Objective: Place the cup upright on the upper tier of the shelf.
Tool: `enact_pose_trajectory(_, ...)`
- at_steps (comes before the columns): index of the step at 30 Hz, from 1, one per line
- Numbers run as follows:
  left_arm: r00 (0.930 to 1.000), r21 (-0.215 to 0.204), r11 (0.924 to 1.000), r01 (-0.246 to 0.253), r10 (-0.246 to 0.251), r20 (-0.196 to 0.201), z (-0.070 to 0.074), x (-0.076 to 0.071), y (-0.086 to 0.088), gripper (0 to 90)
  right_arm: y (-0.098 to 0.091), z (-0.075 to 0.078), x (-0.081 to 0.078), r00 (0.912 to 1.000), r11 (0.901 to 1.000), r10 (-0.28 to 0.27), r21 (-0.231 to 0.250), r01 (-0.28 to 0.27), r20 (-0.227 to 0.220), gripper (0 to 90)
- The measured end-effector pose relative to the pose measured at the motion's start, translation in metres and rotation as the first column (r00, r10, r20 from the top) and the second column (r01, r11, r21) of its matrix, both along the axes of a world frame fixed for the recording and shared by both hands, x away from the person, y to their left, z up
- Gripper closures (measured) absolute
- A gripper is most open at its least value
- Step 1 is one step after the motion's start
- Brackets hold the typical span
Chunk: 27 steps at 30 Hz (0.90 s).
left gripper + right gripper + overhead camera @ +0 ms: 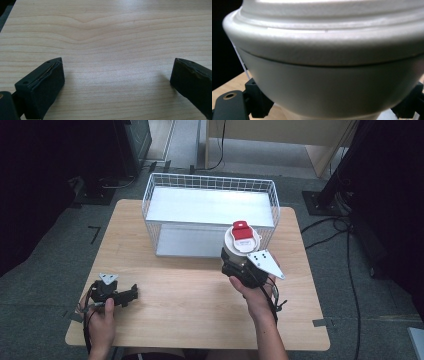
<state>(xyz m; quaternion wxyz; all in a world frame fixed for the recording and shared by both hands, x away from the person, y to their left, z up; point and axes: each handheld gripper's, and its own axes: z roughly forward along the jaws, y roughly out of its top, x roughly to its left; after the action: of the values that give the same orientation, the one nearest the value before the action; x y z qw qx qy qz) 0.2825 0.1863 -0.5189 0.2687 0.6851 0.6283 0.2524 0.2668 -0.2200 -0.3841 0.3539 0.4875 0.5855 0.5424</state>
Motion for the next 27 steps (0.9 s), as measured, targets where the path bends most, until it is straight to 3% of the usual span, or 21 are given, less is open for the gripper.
enact_pose_trajectory(27,1.0,0.001,1.0,0.0,0.0,0.0,0.0,0.0,0.0,0.0,0.031,0.058,0.047,0.9955,0.9998,0.021,-0.01,-0.02,0.093,12.1)
